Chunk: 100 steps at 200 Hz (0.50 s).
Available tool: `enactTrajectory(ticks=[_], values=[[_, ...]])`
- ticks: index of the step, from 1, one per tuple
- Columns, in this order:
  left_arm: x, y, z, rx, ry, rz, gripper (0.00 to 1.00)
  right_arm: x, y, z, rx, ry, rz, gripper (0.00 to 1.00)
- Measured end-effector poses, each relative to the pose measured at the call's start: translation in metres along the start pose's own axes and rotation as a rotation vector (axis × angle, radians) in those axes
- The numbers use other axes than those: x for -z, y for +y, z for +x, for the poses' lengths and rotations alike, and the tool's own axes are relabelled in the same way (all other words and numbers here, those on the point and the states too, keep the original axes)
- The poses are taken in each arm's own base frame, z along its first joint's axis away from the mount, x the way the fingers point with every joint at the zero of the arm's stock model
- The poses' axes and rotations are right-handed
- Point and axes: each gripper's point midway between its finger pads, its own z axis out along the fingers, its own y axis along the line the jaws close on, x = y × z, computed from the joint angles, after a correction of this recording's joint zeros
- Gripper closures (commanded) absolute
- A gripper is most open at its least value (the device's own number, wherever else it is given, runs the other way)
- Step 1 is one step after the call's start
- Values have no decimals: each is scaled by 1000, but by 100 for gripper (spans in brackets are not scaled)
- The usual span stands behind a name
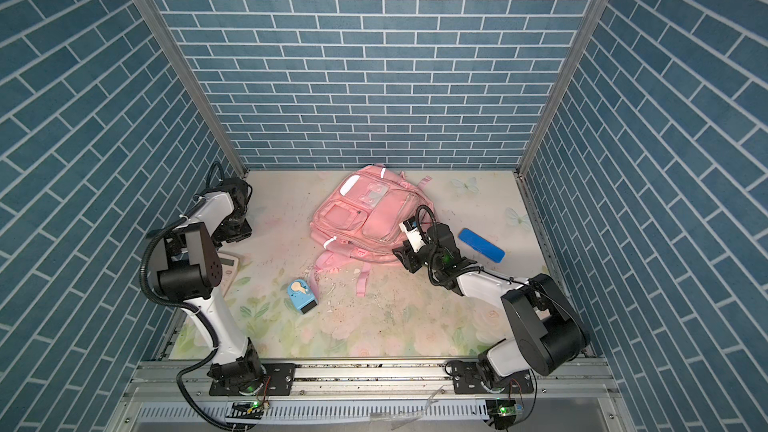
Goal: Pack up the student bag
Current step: 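Move the left gripper to the pink calculator and grasp it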
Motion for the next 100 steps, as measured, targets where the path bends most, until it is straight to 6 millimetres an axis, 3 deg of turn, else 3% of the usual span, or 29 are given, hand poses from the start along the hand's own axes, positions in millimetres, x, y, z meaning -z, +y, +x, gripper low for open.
enactTrajectory(ticks=[51,100], values=[[-23,-9,10,-21,53,-29,44,-9,-1,4,10,39,-14,56],[-33,-2,18,-26,71,-69,50,-13,0,7,26,68,-32,57]])
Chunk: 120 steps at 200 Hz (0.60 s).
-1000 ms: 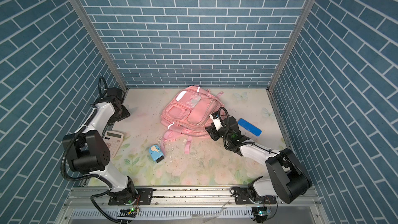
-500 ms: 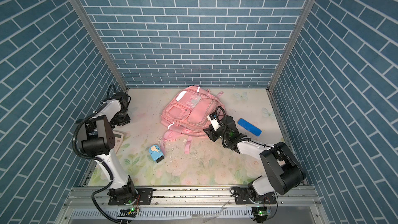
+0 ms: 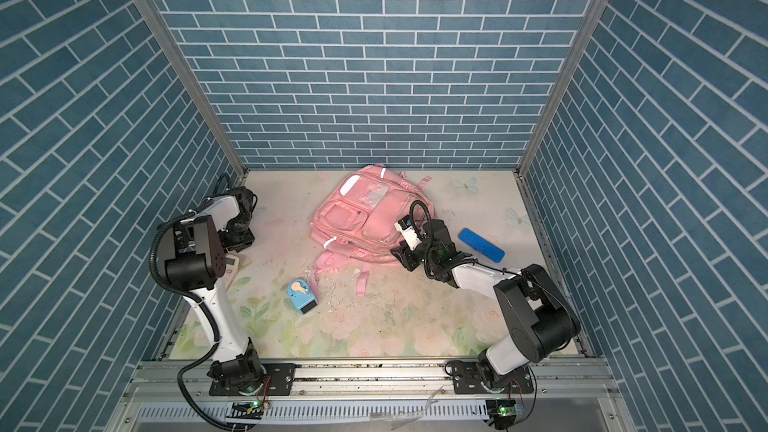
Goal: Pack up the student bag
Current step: 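Move the left gripper to the pink calculator and grasp it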
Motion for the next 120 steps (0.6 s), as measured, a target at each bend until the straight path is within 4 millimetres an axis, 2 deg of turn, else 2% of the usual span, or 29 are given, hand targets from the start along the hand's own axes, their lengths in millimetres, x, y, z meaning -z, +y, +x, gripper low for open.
enactTrajectory(ticks=[39,79,91,104,120], values=[[-8,2,6,-10,16,-20,54,-4,0,5,-4,25,-12,58],[-16,10,18,-31,29,-64,61,-9,0,4,-5,33,-23,60],[-15,11,20,-29,27,-64,64,-10,0,4,-7,38,-25,60],[-14,13,21,-26,26,-60,72,-11,0,3,-8,41,-26,60],[-10,15,24,-27,25,-52,74,-11,0,3,-9,43,-26,61]])
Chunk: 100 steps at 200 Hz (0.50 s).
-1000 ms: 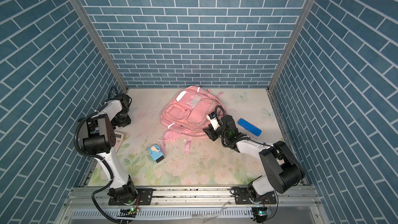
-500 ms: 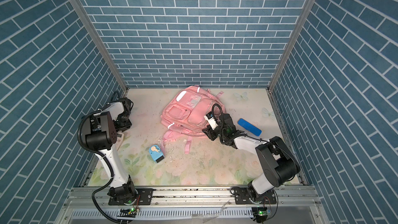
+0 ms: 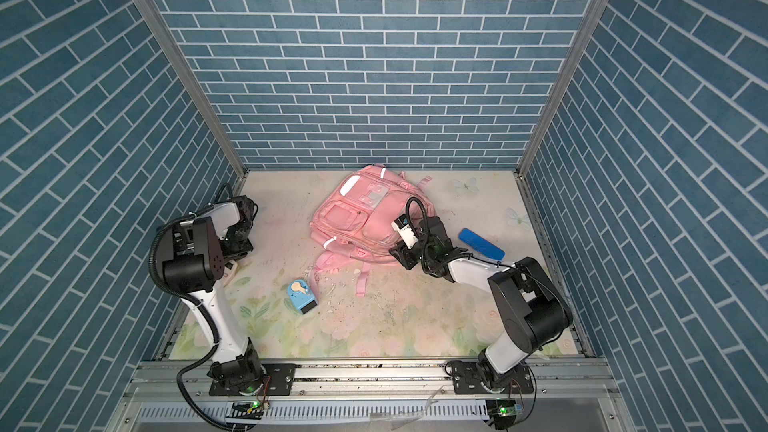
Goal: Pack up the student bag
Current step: 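Move the left gripper to the pink calculator and grasp it, then lift the pink calculator with the left gripper and carry it toward the backpack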
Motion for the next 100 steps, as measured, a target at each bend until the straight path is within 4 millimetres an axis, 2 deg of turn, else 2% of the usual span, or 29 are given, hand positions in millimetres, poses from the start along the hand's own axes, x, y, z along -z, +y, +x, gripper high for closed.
enactTrajectory(ticks=[31,56,85,100], values=[[9,-3,3,4,-9,43,76,0,0,3,-5,10,-2,61],[21,-9,6,-21,-30,71,82,-1,1,4,-7,15,-6,61],[42,-20,7,-49,-71,119,96,-1,1,6,-9,20,-9,61],[53,-28,9,-71,-94,140,97,-1,2,6,-9,20,-11,62]])
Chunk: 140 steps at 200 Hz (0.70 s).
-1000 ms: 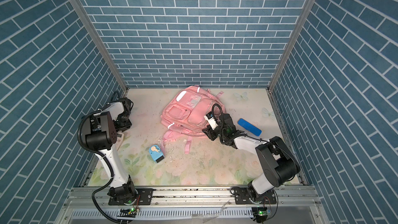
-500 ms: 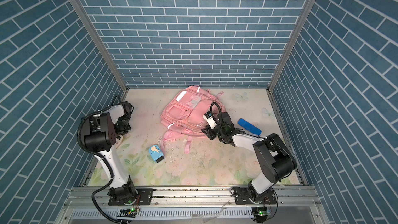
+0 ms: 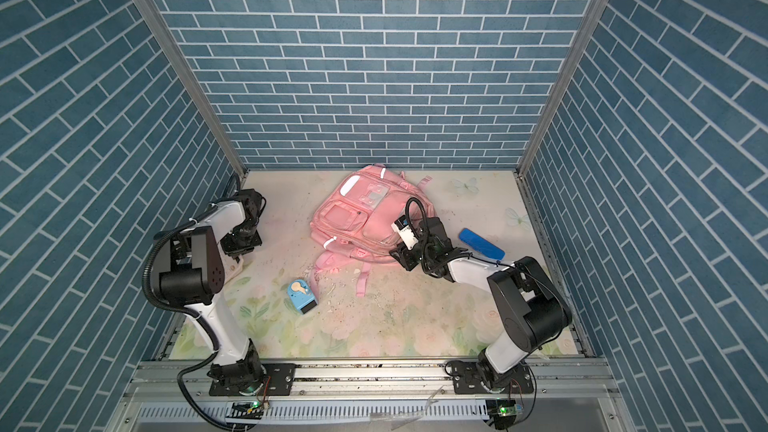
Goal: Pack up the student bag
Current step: 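Lift the pink calculator with the left gripper and carry it toward the backpack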
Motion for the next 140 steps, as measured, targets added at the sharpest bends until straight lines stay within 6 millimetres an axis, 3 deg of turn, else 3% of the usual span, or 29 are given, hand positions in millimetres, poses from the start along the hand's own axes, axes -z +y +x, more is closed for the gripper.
enactTrajectory(ticks=[80,106,140], values=[[65,-38,17,-123,-73,119,99,0,2,-7,3,-8,-17,62],[107,-47,12,-142,-147,189,99,0,3,-9,3,-10,-21,62],[188,-66,3,-189,-332,303,100,3,4,-16,-5,-22,-23,62]])
